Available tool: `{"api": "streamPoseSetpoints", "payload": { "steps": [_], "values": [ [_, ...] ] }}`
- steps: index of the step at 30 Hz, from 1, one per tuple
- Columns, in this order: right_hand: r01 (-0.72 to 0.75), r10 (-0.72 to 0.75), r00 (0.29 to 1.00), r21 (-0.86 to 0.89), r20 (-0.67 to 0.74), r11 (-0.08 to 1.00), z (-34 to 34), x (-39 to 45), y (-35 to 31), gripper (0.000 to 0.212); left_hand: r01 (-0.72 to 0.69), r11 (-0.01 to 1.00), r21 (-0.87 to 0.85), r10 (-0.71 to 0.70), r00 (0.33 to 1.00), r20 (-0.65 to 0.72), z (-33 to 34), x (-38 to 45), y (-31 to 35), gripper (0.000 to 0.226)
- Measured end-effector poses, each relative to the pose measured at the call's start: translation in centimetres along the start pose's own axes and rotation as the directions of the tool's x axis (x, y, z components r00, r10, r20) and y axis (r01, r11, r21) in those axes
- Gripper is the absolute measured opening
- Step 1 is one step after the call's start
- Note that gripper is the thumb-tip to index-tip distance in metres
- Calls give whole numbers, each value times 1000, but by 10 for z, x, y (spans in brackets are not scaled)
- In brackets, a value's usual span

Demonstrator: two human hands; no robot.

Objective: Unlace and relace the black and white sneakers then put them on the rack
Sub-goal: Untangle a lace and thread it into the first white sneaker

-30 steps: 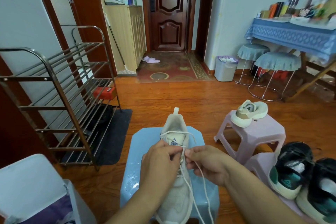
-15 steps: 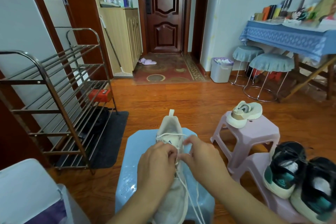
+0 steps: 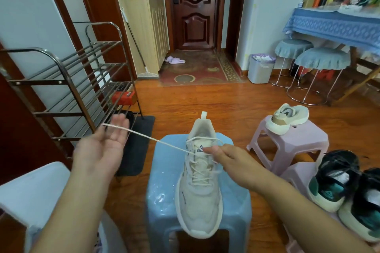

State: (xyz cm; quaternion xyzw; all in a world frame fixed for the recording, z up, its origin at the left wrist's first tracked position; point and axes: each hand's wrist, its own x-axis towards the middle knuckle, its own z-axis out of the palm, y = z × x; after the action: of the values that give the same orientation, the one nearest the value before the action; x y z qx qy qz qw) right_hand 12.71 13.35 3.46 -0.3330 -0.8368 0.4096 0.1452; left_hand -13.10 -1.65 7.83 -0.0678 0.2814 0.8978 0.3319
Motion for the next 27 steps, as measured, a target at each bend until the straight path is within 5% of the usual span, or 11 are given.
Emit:
{"api": "streamPoseSetpoints", "payload": {
  "steps": [1, 2, 4, 5, 6, 8, 9, 16, 21, 24, 27],
  "values": [
    [-6, 6, 1000, 25, -3, 1000, 0, 1, 0, 45, 40, 985, -169, -41, 999, -3, -9, 7, 11, 20],
    [-13, 14, 1000, 47, -8, 999, 0, 0, 1, 44, 65, 988, -142, -67, 998, -7, -17, 12, 14, 19],
    [-36, 39, 999, 111, -26, 993, 1, 2, 2, 42, 24, 933, 360, -22, 1000, -11, -21, 13, 0, 15],
    [-48, 53, 998, 141, -33, 989, 2, 2, 4, 42, -80, 707, 702, 42, 997, 72, -19, 7, -14, 14],
    [-48, 53, 998, 150, -26, 988, 4, 6, 3, 42, -241, 325, 914, 72, 970, 231, -17, 0, -24, 14],
    [-43, 47, 999, 128, -22, 991, 4, 7, 2, 42, -494, -397, 774, -135, 865, 483, -17, -18, -51, 20],
    [-33, 36, 999, 95, -24, 995, 4, 7, 0, 42, -530, -573, 625, -236, 837, 493, -18, -28, -60, 25],
    [-34, 35, 998, 15, -47, 999, 5, 8, 3, 46, -594, -604, 531, -431, 804, 410, -18, -34, -73, 26],
    [3, -7, 998, -69, -56, 998, 2, 4, -1, 51, -470, -754, 458, -113, 781, 614, -7, -27, -41, 22],
    [10, -15, 998, -93, -60, 996, 3, 6, 0, 50, -390, -722, 572, 18, 815, 579, -11, -19, -10, 24],
    [-1, -3, 998, -70, -60, 998, 3, 7, 1, 47, -356, -733, 580, -8, 857, 515, -21, -16, 1, 26]
  ]
}}
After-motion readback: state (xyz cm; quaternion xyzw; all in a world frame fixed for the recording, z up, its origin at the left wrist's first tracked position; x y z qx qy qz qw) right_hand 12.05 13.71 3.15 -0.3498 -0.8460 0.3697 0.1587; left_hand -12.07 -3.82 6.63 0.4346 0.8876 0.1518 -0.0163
